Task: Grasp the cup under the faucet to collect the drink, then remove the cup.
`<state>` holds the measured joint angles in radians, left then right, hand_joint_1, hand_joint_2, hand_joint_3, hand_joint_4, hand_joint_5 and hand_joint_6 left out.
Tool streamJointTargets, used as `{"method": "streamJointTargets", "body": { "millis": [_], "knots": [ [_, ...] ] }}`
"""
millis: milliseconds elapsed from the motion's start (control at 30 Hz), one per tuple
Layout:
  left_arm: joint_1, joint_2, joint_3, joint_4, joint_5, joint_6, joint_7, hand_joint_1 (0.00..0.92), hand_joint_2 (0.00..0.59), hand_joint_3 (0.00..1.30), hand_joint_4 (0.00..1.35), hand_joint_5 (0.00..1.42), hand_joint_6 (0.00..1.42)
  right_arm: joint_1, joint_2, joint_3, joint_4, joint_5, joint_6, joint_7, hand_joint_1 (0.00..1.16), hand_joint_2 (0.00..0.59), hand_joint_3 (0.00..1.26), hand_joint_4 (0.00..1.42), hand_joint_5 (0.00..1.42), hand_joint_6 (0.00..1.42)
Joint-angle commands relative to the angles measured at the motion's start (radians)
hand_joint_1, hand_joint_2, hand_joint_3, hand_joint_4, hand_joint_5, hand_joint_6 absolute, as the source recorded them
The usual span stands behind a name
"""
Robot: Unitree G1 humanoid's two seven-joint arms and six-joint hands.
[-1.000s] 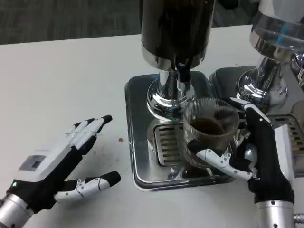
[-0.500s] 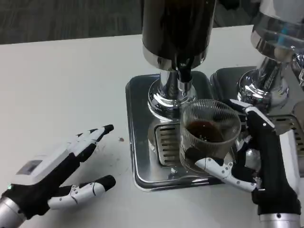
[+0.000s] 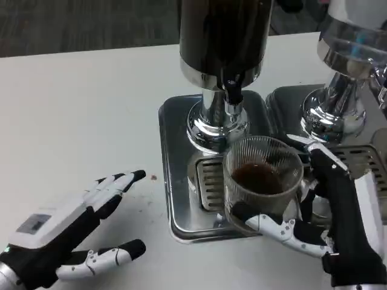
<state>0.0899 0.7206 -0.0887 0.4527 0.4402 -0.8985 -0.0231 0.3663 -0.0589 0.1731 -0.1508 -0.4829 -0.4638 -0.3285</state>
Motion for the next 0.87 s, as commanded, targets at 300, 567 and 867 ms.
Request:
{"method": "streamJointTargets", "body": {
  "millis": [300, 567, 867],
  "knots": [
    [0.114, 0.008, 0.059, -0.131, -0.013, 0.059, -0.011, 0.0, 0.194, 0.0, 0.0, 0.0, 0.0, 0.078, 0.02, 0.02, -0.107, -0.001, -0.036, 0.01, 0.93, 0.144, 0.5, 0.63, 0.94, 1.31],
    [0.14, 0.003, 0.069, -0.166, -0.015, 0.08, -0.013, 0.0, 0.196, 0.0, 0.0, 0.0, 0.0, 0.121, 0.007, 0.023, -0.176, 0.004, -0.028, 0.043, 0.94, 0.152, 0.5, 0.63, 0.94, 1.31],
    [0.147, 0.004, 0.072, -0.181, -0.023, 0.085, -0.028, 0.0, 0.193, 0.0, 0.0, 0.0, 0.0, 0.138, 0.01, 0.019, -0.184, 0.017, -0.035, 0.054, 0.94, 0.154, 0.5, 0.63, 0.94, 1.31]
  ]
}}
